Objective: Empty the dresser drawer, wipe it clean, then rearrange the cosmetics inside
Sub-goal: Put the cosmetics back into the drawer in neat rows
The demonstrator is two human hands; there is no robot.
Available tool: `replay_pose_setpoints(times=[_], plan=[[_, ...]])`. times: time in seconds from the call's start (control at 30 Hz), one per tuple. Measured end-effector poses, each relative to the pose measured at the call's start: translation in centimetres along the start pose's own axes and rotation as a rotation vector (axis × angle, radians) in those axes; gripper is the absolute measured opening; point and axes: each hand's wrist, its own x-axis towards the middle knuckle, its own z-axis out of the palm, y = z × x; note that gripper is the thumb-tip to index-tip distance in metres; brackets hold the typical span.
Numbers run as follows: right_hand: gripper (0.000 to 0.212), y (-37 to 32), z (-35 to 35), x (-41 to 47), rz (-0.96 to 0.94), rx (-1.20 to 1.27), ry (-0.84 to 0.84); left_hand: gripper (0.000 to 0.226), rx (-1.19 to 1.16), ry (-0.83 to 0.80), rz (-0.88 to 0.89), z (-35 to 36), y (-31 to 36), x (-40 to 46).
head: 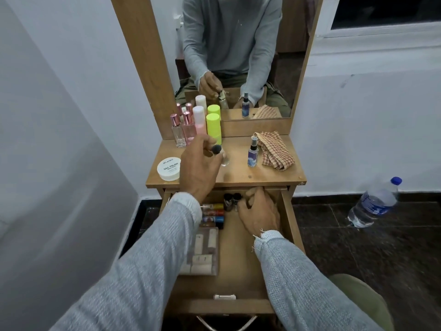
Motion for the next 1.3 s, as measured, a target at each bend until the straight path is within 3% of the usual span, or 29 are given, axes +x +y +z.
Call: replay_pose_setpoints(times=[0.1,0.33,0.5,0.8,1.07,1.3], plan=[[0.018,0.0,-0.3,-0.3,-0.036,0.002,-0.025,0.024,-0.030,-0.032,-0.052,-0.8,-0.8,-3.9],[0.037,0.1,-0.6,-2.8,-0.400,-0.008,-0.152,0.023,-0.049,0.009,-0.069,-0.3,-2.2,-7.8],[0.028,-0.5,-0.7,-3.8,-0.448,-0.001,-0.056,0.019,-0.017,-0.108,-0.106,-0.2,-2.3,-8.6],[0.016,1.2,-0.6,-3.4,-0.387,-0.106,-0.076,0.018,-0.075,-0.234,-0.214,2.2,-3.5,-11.0],[0.026,2.4,-0.5,-1.3,0.022,0.086,0.065,0.010,0.088,-0.242,-0.270,2.0,-4.8,-11.6],[0.023,2.6,0.7,0.0,0.061,0.004,-0.007,0.007,0.157,-0.258,-0.269,1.9,-5.0,-11.7]])
